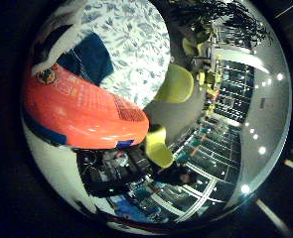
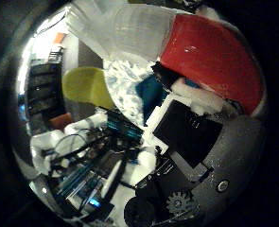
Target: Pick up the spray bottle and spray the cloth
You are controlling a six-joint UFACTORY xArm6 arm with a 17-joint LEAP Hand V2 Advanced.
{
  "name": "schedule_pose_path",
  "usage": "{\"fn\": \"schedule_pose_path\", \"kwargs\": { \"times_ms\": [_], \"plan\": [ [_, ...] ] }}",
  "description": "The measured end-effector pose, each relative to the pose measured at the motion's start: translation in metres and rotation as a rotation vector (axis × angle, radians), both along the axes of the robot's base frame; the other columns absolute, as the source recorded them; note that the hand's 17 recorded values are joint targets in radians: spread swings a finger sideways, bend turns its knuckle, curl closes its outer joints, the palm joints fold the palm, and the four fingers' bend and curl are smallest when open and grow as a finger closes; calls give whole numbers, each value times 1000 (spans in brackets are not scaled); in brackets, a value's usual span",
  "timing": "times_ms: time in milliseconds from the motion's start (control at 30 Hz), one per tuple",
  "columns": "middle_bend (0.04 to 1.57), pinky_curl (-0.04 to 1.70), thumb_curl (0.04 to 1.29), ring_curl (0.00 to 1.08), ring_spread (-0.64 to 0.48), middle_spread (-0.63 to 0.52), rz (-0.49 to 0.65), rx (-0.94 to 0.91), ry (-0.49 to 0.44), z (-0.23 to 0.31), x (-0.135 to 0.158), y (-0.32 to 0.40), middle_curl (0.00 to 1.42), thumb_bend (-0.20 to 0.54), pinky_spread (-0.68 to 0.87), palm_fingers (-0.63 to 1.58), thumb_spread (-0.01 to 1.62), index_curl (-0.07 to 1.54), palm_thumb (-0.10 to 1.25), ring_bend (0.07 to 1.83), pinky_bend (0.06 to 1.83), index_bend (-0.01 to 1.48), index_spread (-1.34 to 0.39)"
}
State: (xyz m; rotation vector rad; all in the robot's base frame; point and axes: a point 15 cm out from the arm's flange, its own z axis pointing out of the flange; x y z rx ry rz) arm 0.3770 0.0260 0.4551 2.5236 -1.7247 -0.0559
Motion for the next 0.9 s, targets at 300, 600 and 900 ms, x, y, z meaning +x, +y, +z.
{"fn": "schedule_pose_path", "kwargs": {
  "times_ms": [300, 600, 900],
  "plan": [
    [1399, 1391, 762, 796, -203, -80, -43, 420, -87, 24, 26, 72, 674, -9, -194, 1134, 949, 823, 1123, 1360, 1018, 1159, -191],
    [1404, 1392, 771, 793, -203, -79, -175, 703, -197, -42, 47, 95, 668, -11, -195, 1132, 936, 824, 1149, 1363, 1014, 1160, -191],
    [1407, 1394, 784, 791, -202, -79, -270, 920, -321, -92, 56, 111, 664, -12, -198, 1131, 917, 824, 1152, 1365, 1014, 1160, -191]
  ]
}}
